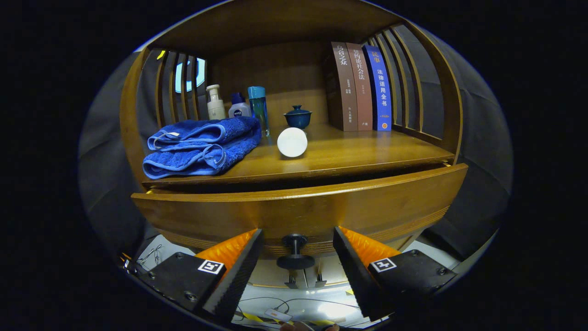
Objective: Pull open the drawer, take out the items inside it, and place them on the countertop above the cabinet.
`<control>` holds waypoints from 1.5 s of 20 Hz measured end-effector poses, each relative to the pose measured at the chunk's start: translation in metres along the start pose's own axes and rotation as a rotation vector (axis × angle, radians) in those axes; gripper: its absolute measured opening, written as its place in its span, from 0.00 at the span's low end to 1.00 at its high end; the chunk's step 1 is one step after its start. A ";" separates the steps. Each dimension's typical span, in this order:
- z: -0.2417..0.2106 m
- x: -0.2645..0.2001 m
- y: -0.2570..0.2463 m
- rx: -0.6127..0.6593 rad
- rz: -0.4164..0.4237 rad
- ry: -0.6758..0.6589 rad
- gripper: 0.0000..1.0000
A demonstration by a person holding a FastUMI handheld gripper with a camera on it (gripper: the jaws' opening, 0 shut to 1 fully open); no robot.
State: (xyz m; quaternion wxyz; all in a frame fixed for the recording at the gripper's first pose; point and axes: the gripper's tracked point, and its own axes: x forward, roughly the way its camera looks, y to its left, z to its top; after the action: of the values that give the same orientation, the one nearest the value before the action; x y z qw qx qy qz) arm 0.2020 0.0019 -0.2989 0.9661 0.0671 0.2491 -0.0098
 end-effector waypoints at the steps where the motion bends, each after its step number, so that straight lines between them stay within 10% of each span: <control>1: 0.001 0.002 0.000 0.001 0.000 -0.001 1.00; 19: 0.012 0.008 0.003 0.027 0.014 0.002 1.00; 30: 0.101 -0.099 0.008 -0.038 0.037 -0.201 1.00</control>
State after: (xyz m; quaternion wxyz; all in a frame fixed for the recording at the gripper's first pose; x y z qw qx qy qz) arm 0.1641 -0.0049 -0.1621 0.9873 0.0520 0.1498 0.0063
